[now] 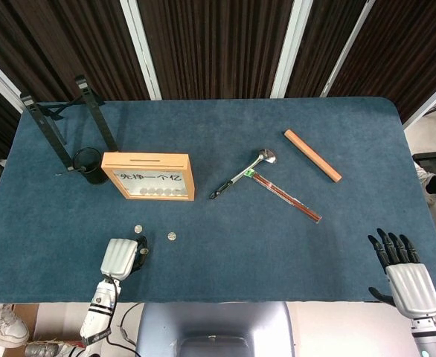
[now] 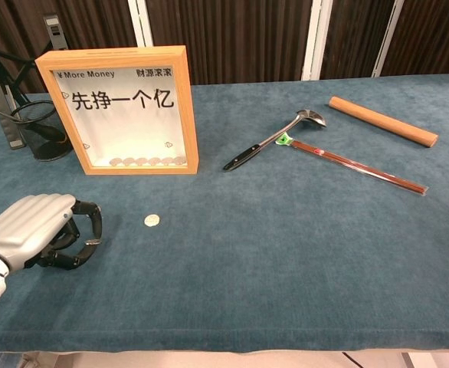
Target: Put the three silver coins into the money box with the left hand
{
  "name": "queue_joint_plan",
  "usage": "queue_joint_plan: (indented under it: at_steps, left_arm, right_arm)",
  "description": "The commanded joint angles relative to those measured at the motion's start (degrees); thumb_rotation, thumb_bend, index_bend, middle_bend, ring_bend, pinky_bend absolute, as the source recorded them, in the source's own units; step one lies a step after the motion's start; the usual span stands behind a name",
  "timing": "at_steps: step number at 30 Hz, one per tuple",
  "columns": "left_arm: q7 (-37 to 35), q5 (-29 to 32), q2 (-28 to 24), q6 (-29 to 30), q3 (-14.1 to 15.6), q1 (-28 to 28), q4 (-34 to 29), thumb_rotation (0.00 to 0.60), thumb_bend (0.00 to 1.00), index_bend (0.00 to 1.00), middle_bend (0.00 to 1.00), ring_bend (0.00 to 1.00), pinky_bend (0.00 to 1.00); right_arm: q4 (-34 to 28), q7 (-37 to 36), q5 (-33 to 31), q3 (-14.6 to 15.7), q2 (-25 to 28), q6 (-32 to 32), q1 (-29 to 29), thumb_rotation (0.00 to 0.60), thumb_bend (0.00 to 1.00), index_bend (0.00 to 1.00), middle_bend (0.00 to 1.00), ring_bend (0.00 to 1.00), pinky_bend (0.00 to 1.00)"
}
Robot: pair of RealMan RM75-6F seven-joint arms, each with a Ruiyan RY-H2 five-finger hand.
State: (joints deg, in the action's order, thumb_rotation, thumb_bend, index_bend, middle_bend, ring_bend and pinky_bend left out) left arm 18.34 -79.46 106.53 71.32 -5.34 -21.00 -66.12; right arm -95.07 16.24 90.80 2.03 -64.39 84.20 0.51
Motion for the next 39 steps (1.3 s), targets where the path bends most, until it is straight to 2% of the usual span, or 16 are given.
queue_joint_plan:
  at_steps: [1,11,15,21,24,25,26,28,31,35,39]
  left_arm:
    - [-0.72,-0.06,0.17,0.15,-0.1,-0.09,0.25,0.6,0.4,0.54,1.0,1.0,1.0]
    - [-2.19,-0.37,1.08,0.92,-0.29,-0.28,2.03,0.6,0.44,0.66,1.0,1.0,1.0]
    - [-3.47,-1.2,0.75,2.08,-0.27,-0.18,1.82,0.6,0.46,0.68,1.0,1.0,1.0]
    - [-5.75,-2.92,-3.4,3.86,-0.41,-0.03,-3.71,0.6,0.45,0.68,1.0,1.0,1.0]
    - [-6.52,-3.17,-7.93,4.06,-1.32,-0.22,-10.07,0.6,0.45,0.67,1.0,1.0,1.0]
    - [-6.49,-2.96,-11.25,3.69,-2.11,-0.48,-14.62,0.6,0.45,0.67,1.0,1.0,1.0]
    - [-6.65,-3.03,-17.1,4.12,-5.39,-1.54,-21.97,0.6,0.45,0.67,1.0,1.0,1.0]
    - [-4.53,0.69,-26.52,-0.38,-8.38,-2.94,-32.65,0.6,0.45,0.66,1.0,1.0,1.0]
    - [-1.24,7.41,-34.98,-5.71,-12.63,-5.55,-40.63,0.6,0.45,0.66,1.0,1.0,1.0]
    - [1.01,18.61,-40.09,-10.28,-19.02,-10.34,-44.25,0.6,0.45,0.65,1.0,1.0,1.0]
    - [3.98,28.18,-41.73,-13.04,-22.79,-16.0,-43.25,0.6,0.45,0.65,1.0,1.0,1.0]
  right_arm:
    - [0.07,0.18,0.01,0.01,-0.03,0.02,-0.02,0.6,0.15,0.0,0.0,0.0,0.0]
    - [-0.01,0.18,0.03,0.05,0.04,-0.03,-0.03,0.6,0.15,0.0,0.0,0.0,0.0]
    - [0.0,0.22,-0.02,0.03,0.04,-0.07,-0.01,0.6,0.15,0.0,0.0,0.0,0.0]
    - [-0.06,0.23,-0.07,0.03,0.09,-0.13,0.0,0.6,0.15,0.0,0.0,0.0,0.0]
    - [-0.07,0.18,-0.1,0.02,0.11,-0.16,0.01,0.6,0.15,0.0,0.0,0.0,0.0]
    - [-0.08,0.14,-0.18,0.0,0.13,-0.22,0.02,0.6,0.15,0.0,0.0,0.0,0.0]
    - [-0.05,-0.03,-0.61,-0.22,0.16,-0.33,0.08,0.6,0.15,0.0,0.0,0.0,0.0]
    - [-0.09,-0.28,-1.24,-0.53,0.25,-0.7,0.28,0.6,0.15,0.0,0.0,0.0,0.0]
    - [-0.06,-0.38,-2.13,-0.89,0.32,-1.36,0.58,0.6,0.15,0.0,0.0,0.0,0.0]
    - [-0.22,-1.03,-3.31,-1.4,0.64,-2.25,1.04,0.6,0.15,0.0,0.0,0.0,0.0]
    - [-0.32,-1.92,-4.23,-1.96,1.11,-2.26,1.16,0.6,0.15,0.0,0.0,0.0,0.0]
